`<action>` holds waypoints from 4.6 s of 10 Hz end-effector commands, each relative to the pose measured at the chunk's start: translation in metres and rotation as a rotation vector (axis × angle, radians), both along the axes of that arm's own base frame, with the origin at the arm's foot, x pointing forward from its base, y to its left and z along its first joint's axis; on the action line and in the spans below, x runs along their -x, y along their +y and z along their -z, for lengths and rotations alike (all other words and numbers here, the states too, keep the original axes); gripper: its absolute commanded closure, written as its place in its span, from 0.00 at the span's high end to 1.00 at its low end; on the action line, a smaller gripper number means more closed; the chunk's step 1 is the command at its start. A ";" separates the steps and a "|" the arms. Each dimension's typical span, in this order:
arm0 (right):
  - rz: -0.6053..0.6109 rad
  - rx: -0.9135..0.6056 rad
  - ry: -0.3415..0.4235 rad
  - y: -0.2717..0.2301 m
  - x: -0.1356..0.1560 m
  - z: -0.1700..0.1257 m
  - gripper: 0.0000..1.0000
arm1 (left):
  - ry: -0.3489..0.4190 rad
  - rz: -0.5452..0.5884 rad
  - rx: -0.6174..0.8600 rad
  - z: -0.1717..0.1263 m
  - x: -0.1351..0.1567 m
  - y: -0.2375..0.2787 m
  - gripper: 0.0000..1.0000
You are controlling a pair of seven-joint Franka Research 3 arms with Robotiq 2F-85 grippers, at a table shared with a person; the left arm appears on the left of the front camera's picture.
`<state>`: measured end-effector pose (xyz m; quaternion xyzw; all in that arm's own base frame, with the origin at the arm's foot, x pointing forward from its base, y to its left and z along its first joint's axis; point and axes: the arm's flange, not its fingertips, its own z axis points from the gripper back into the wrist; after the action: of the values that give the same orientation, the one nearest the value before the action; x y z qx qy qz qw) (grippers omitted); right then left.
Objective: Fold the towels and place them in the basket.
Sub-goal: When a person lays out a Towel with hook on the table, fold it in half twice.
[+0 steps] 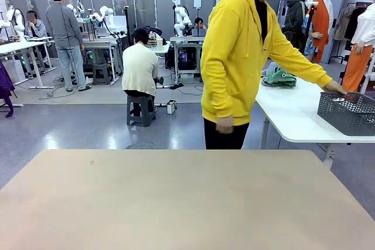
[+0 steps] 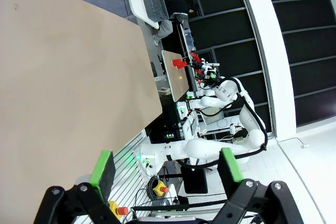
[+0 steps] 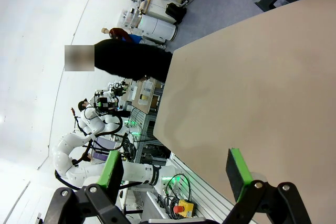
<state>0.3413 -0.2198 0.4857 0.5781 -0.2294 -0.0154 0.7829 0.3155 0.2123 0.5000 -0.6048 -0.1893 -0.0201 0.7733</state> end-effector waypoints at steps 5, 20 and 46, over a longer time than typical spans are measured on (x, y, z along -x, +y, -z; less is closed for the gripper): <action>-0.001 -0.007 -0.019 0.001 0.000 -0.003 1.00 | -0.001 0.013 0.002 0.001 0.002 0.000 1.00; -0.001 -0.007 -0.019 0.001 0.000 -0.003 1.00 | -0.001 0.013 0.002 0.001 0.002 0.000 1.00; -0.001 -0.007 -0.019 0.001 0.000 -0.003 1.00 | -0.001 0.013 0.002 0.001 0.002 0.000 1.00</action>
<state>0.3413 -0.2197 0.4857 0.5781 -0.2293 -0.0154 0.7829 0.3154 0.2124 0.5000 -0.6048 -0.1894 -0.0200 0.7733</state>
